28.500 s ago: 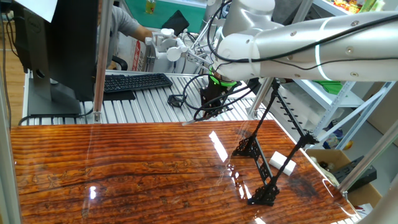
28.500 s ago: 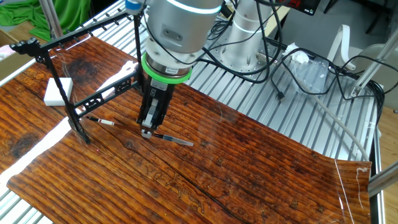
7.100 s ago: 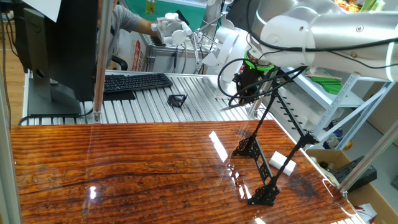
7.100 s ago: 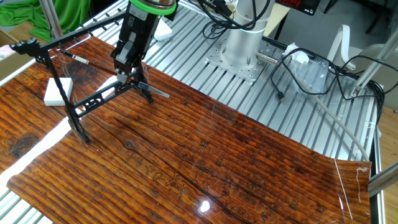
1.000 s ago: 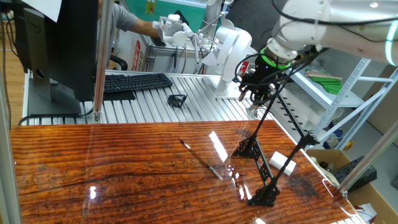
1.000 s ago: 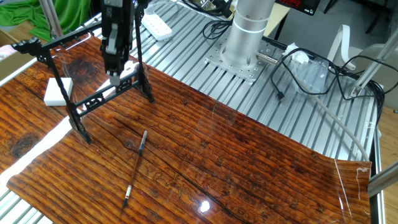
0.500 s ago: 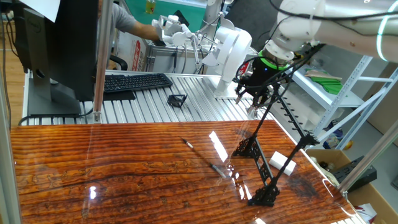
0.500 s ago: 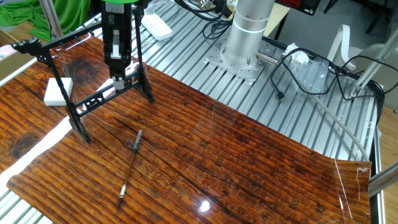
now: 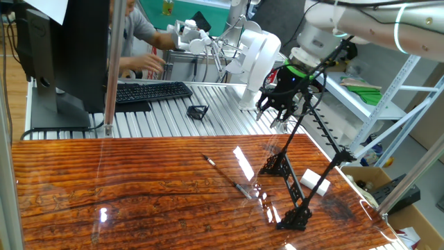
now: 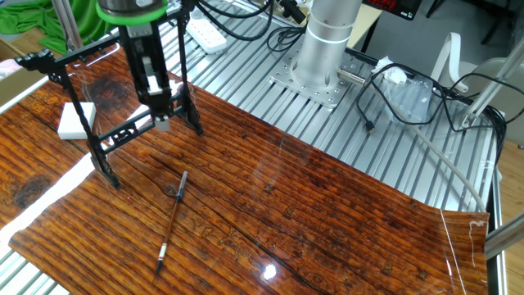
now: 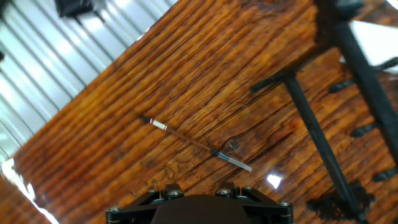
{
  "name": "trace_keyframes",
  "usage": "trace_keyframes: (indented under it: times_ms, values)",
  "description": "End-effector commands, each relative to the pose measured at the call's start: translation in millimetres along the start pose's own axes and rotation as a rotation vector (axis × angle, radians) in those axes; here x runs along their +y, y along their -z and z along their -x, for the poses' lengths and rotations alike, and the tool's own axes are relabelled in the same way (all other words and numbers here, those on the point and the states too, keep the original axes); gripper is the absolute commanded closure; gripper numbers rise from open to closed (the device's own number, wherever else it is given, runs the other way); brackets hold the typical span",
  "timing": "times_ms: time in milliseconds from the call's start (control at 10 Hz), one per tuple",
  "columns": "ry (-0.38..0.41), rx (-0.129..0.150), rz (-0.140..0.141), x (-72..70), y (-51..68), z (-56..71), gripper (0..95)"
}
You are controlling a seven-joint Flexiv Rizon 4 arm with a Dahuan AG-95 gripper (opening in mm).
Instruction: Place the brush on the pen rack
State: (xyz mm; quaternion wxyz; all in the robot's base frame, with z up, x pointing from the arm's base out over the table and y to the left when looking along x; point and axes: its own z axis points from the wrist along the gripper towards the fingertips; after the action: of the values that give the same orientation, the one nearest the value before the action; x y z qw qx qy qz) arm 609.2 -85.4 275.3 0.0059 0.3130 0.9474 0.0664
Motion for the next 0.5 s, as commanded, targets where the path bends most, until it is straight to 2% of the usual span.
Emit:
trace_keyframes:
  times_ms: [100, 200, 300, 400, 500]
  values:
    - [0.084, -0.008, -0.035, 5.6, -12.1, 0.4, 57.0]
    - [0.110, -0.014, -0.042, 8.8, -19.7, -1.2, 57.0]
    - [0.145, -0.043, -0.069, 9.5, -21.6, -5.6, 57.0]
    - [0.161, -0.042, -0.085, 10.4, -21.8, -8.1, 57.0]
    - [0.182, -0.023, -0.080, 10.6, -22.6, -8.3, 57.0]
